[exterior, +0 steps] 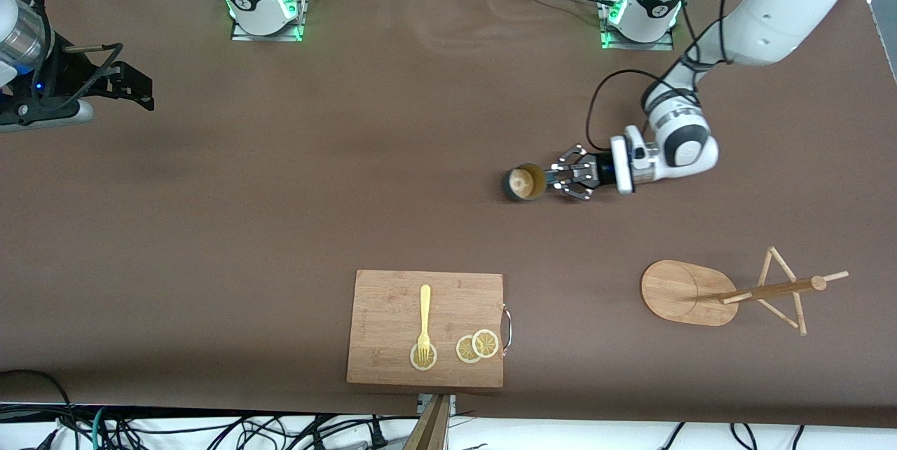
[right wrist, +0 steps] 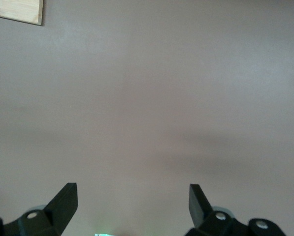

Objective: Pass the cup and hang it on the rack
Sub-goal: 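Grasp the mug handle with the left gripper and lift it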

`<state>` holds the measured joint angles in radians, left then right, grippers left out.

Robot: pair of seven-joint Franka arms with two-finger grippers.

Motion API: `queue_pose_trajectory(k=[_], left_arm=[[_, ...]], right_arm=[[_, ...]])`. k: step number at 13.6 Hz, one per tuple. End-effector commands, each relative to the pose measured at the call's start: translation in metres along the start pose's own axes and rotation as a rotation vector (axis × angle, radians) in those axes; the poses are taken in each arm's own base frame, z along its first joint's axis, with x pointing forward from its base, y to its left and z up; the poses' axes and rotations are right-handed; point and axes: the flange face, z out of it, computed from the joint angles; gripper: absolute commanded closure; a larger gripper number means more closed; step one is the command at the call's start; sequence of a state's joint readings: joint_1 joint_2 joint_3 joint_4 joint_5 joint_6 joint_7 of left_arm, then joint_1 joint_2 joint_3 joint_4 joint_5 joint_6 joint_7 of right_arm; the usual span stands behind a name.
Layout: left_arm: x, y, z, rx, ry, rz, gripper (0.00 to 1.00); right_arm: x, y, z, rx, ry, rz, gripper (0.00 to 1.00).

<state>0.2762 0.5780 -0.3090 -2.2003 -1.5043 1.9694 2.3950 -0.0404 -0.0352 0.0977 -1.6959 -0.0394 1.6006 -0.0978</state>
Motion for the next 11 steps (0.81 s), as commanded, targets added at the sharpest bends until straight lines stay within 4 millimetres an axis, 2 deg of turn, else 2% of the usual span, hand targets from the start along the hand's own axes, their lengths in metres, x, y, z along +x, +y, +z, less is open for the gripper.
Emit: queue_pose_trajectory(k=[1,3,5,6,7,9,11], left_arm=[[0.033,0.002,-0.062,-0.014,-0.056,-0.047,1.0],[0.026,0.0,-0.119,-0.014,-0.055,-0.104,1.0],[0.026,0.004,-0.158,-0.03,-0.038,-0.19,1.0],[0.026,0.007,-0.174,-0.033,-0.029,-0.238,1.0],[0.026,0.009,-0.184,-0.051,-0.021,-0.275,1.0],[0.028,0.013,-0.215,-0.051,-0.019,-0.377,1.0],[0.044,0.006,-0.241,-0.07,-0.013,-0.523,1.0]], right_arm=[[-0.001,0.005,-0.007,-0.012,0.012,0.002,0.0],[0.005,0.011,-0.016,-0.013,0.026,-0.009,0.0],[0.004,0.02,-0.025,-0.012,0.044,0.007,0.0],[0.002,0.033,-0.028,-0.001,0.052,0.03,0.0],[0.001,0.032,-0.026,0.003,0.037,0.029,0.0],[-0.004,0.027,-0.023,0.009,-0.014,0.039,0.0],[-0.004,0.026,-0.023,0.01,-0.016,0.022,0.0]])
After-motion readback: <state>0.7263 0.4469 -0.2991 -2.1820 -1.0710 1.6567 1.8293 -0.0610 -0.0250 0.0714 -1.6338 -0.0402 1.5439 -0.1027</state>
